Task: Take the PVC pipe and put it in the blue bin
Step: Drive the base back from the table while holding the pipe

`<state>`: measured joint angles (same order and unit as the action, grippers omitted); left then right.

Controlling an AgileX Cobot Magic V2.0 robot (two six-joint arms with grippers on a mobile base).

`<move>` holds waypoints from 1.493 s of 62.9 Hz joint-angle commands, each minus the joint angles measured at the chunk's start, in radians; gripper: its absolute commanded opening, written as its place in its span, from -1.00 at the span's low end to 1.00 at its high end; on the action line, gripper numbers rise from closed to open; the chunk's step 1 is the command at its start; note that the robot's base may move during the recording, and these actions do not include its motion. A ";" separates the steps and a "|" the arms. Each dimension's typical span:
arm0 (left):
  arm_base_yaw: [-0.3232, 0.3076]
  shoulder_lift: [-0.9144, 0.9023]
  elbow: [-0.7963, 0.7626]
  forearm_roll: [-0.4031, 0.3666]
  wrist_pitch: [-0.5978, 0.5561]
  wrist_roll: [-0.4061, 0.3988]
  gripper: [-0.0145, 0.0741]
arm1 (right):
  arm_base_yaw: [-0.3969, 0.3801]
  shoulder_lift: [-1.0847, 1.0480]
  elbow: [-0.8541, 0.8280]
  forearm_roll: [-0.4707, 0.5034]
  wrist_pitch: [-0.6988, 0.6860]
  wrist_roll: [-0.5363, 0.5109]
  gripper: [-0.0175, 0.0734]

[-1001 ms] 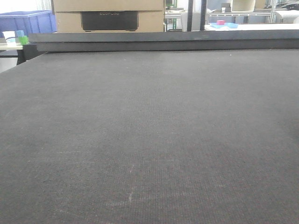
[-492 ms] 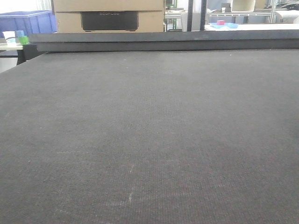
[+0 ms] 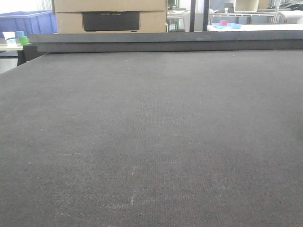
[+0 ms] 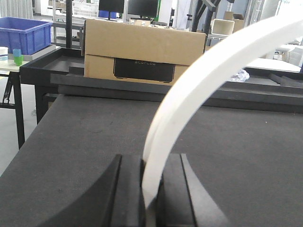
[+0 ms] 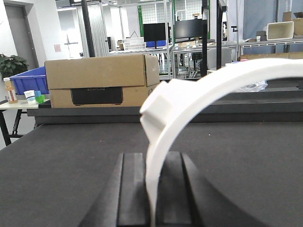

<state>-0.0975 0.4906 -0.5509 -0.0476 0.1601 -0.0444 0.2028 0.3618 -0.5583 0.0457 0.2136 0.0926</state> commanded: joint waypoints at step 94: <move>0.005 -0.005 -0.003 -0.007 -0.026 -0.001 -0.92 | 0.001 -0.006 0.001 -0.008 -0.027 -0.009 -0.98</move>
<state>-0.0975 0.4906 -0.5509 -0.0476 0.1601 -0.0444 0.2028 0.3618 -0.5583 0.0457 0.2136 0.0906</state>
